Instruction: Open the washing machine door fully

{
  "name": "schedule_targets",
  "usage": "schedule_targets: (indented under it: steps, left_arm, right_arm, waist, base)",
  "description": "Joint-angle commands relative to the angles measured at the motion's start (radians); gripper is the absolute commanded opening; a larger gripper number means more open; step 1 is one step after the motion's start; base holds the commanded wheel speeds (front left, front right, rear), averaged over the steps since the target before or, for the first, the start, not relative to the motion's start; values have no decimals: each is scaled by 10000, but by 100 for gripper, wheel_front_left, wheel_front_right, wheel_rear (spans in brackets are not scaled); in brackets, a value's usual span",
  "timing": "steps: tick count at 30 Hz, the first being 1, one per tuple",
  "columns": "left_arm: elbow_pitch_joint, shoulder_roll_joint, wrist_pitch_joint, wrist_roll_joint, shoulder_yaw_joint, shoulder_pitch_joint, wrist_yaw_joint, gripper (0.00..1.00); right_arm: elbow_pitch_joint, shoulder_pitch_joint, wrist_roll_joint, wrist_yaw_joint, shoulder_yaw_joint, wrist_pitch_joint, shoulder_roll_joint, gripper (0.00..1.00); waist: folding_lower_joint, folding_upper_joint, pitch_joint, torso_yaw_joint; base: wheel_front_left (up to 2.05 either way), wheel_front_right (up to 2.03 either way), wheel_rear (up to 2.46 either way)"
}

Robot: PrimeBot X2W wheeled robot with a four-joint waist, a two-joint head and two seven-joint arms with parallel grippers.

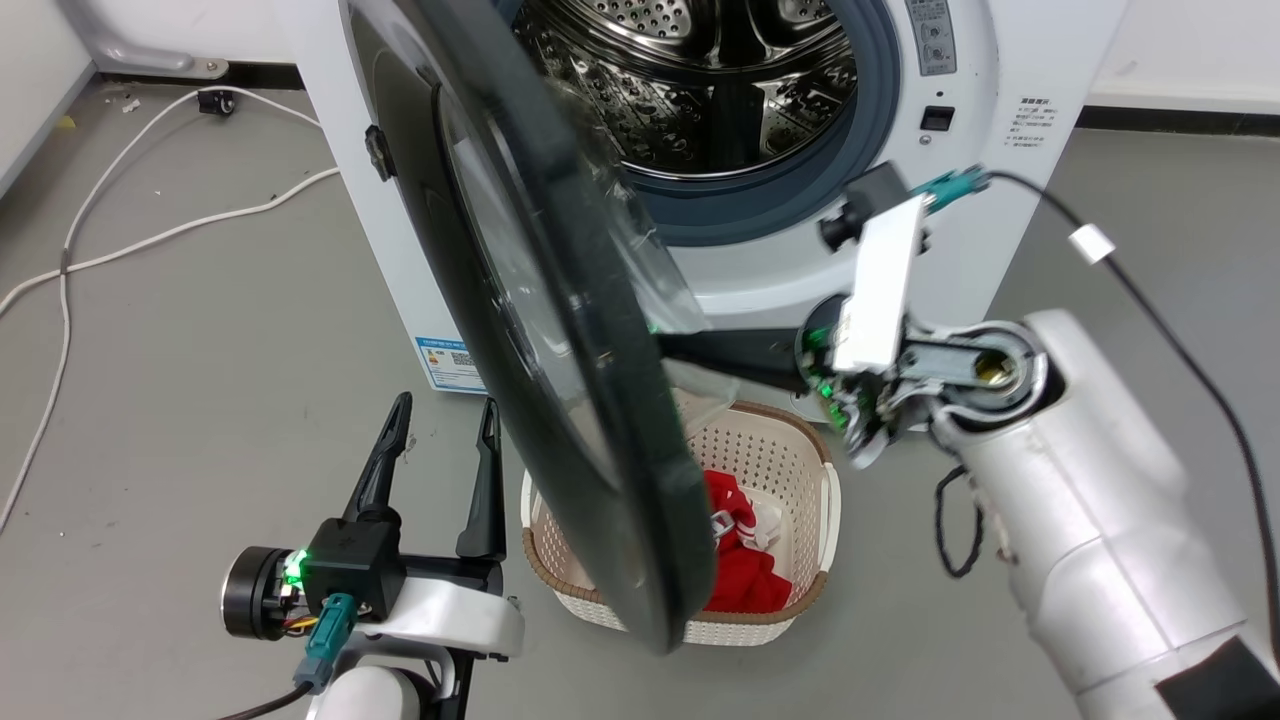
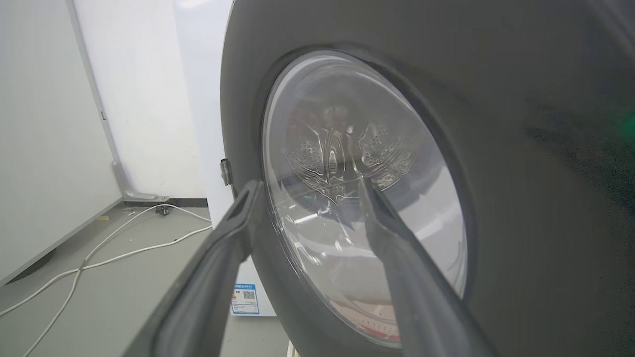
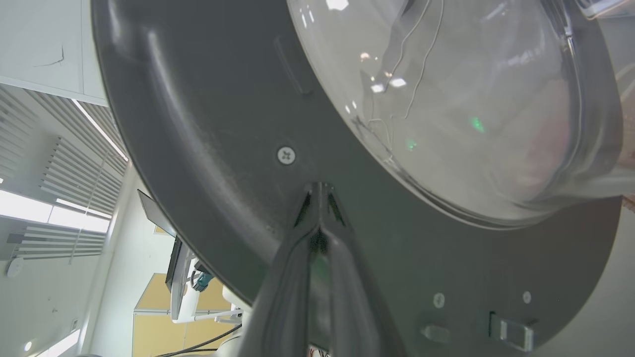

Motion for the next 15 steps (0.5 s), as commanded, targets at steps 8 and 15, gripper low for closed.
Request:
schedule_targets:
  steps: [8, 15]
  left_arm:
    - [30, -6, -26, -29, -1, 179, 100, 100]
    - [-45, -8, -26, 61, 194, 374, 171, 100]
  right_arm:
    - [-172, 595, 570, 0, 1700, -1916, 40, 0]
    - [-383, 1309, 739, 0, 972, -4808, 39, 0]
  waist:
    - [1, 0, -156, -100]
    - [1, 0, -298, -424]
  base:
    - [0, 0, 0]
    - [0, 0, 0]
